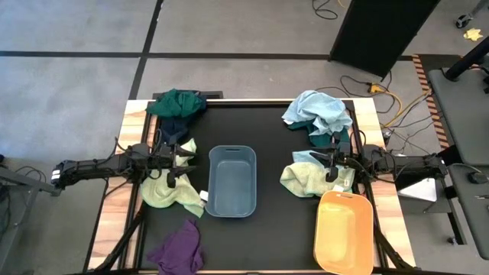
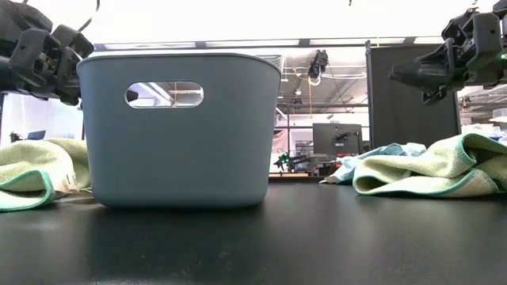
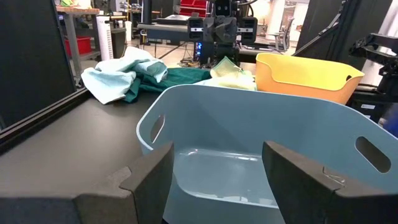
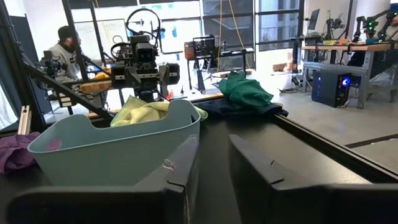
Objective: Sort microfiber towel by color & place in baskets
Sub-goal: Put the right light green microfiber cloth into the yellow bin
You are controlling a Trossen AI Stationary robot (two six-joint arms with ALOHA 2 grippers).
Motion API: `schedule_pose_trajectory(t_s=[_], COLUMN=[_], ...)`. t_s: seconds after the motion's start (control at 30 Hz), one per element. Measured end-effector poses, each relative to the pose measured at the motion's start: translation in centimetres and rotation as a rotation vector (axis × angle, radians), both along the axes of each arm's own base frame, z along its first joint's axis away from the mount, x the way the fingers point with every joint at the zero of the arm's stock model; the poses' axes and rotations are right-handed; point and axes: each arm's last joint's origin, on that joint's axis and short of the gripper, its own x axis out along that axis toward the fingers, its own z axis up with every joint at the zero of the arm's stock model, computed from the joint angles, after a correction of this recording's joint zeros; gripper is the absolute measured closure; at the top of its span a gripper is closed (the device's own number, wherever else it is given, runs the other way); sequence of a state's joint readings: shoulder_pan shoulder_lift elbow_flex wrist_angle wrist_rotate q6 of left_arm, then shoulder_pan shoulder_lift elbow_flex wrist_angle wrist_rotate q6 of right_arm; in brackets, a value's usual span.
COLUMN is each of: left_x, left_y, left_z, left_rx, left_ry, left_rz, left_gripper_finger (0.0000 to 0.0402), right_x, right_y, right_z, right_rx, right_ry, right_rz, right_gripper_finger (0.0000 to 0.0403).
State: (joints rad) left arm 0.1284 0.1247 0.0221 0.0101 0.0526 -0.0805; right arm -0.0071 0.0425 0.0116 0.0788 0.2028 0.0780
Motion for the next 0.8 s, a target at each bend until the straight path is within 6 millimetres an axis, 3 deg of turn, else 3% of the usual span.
schedule_pose_trajectory(t_s=[0.23, 0.43, 0.53, 0.67, 0.73, 0.8], left_x=[0.0, 0.0, 0.0, 0.0, 0.0, 0.0], left_y=[0.0, 0.0, 0.0, 0.0, 0.0, 0.0], left_z=[0.0, 0.0, 0.0, 0.0, 0.0, 0.0], left_rx=[0.000, 0.000, 0.000, 0.000, 0.000, 0.000], left_ry=[0.001, 0.000, 0.000, 0.002, 0.002, 0.002], left_rz=[0.000, 0.000, 0.000, 0.000, 0.000, 0.000], left_gripper_finger=[0.0171, 0.0171, 0.0171, 0.0171, 0.0171, 0.0171], right_x=[0.0, 0.0, -0.1, 0.3, 1.0, 2.6], right_y=[0.0, -0.2, -0.8, -0.9, -0.9, -0.9], right_z=[0.1, 0.2, 0.0, 1.2, 2.1, 3.3], right_rx=[0.030, 0.431, 0.455, 0.392, 0.392, 0.345], right_ry=[-0.022, -0.134, -0.169, -0.252, -0.206, -0.046], right_rz=[0.002, -0.052, -0.283, -0.297, -0.305, -0.329], right_gripper_finger=[0.0341, 0.0343, 0.0343, 0.0344, 0.0345, 0.0345])
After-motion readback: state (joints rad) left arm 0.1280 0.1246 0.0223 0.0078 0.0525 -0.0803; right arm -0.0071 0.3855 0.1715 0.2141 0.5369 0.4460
